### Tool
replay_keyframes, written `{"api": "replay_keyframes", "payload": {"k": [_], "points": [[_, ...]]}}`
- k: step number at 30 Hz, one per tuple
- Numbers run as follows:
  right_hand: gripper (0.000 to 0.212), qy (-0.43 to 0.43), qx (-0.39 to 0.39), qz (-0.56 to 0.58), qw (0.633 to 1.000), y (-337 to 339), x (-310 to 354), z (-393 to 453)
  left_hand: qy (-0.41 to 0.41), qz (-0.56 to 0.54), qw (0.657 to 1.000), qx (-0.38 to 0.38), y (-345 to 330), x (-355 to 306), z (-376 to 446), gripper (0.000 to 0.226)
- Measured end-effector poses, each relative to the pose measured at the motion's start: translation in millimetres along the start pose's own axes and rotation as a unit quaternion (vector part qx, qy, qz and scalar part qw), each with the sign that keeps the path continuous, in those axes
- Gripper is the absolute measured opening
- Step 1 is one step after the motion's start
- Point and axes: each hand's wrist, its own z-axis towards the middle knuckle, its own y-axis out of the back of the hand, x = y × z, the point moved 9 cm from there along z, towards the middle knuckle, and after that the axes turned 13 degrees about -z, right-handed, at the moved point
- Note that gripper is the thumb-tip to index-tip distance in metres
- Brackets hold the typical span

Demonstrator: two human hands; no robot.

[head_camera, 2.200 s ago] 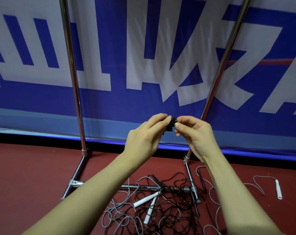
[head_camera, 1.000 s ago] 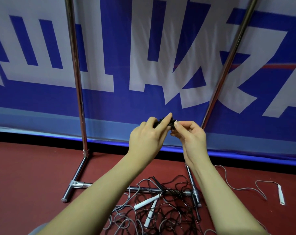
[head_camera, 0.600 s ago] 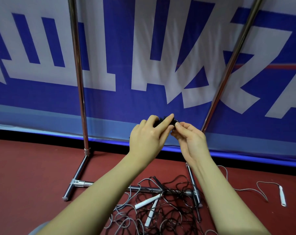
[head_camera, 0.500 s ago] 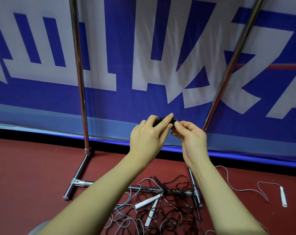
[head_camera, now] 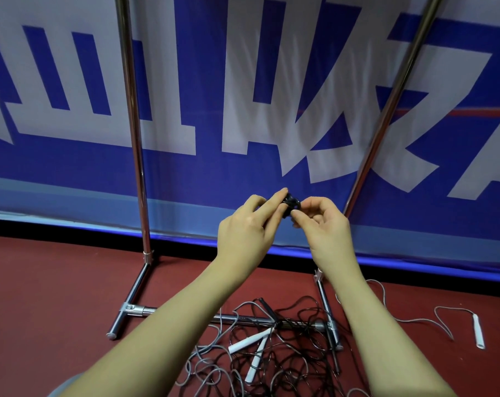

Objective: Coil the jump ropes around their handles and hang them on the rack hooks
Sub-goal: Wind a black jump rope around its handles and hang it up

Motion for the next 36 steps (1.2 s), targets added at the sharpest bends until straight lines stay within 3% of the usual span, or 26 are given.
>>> {"api": "replay_keyframes", "payload": {"k": [10, 19, 29, 33, 36], "points": [[0.025, -0.005, -0.099, -0.009, 0.995, 7.7, -6.1, -1.3, -0.061, 0.054, 0.995, 0.052, -19.3, -8.4, -7.2, 0.05], [0.016, -0.029, -0.052, 0.045, 0.997, 6.0, -9.3, 0.6, -0.027, 0.075, 0.994, 0.075, -20.9, 4.3, -11.3, 0.053], [0.02, -0.027, 0.001, 0.148, 0.989, 10.0, -17.8, 4.6, 0.046, -0.035, 0.986, 0.159, -24.0, 6.0, -10.4, 0.061], [0.019, -0.021, 0.021, 0.151, 0.988, 9.5, -16.5, 5.8, 0.028, -0.011, 0.987, 0.158, -24.6, 0.1, -10.9, 0.06], [0.015, -0.011, 0.034, 0.079, 0.996, 11.3, -15.3, 6.0, -0.017, 0.028, 0.989, 0.145, -23.9, -4.2, -9.9, 0.057]]}}
